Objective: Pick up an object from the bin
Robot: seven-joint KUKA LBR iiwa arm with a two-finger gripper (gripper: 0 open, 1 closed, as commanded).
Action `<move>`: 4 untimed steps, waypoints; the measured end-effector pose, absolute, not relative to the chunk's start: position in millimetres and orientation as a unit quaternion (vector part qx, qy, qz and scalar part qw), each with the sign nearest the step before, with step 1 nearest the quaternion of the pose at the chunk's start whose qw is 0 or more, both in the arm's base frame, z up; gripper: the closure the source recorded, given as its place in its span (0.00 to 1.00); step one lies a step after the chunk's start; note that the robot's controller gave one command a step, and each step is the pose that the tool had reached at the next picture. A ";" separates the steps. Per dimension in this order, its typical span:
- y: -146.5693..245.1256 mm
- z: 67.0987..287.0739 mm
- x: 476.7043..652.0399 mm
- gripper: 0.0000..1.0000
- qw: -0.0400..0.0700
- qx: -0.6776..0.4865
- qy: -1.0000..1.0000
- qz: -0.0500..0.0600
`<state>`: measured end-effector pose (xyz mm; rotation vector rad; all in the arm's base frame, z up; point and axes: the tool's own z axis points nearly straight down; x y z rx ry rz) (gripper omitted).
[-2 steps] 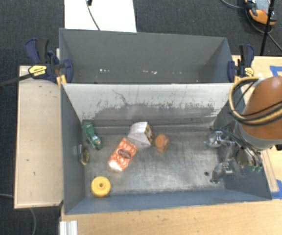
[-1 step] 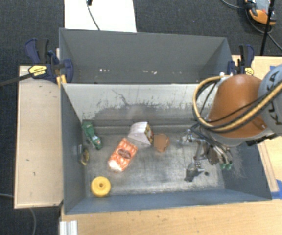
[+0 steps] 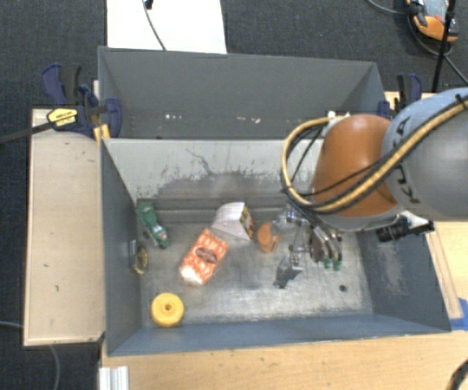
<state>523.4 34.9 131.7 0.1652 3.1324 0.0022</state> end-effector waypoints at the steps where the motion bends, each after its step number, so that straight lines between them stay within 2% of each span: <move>1: 42.2 133.8 546.5 0.00 0.002 -0.038 0.999 0.000; 2: 39.0 90.2 567.5 0.00 0.002 -0.079 0.997 0.000; 3: 37.1 73.1 587.0 1.00 0.004 -0.056 0.998 0.001; 4: 37.2 73.1 587.0 1.00 0.004 -0.056 0.998 0.001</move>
Offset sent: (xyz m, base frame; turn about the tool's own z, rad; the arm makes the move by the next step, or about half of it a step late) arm 0.0512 0.0029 -0.0617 -0.2118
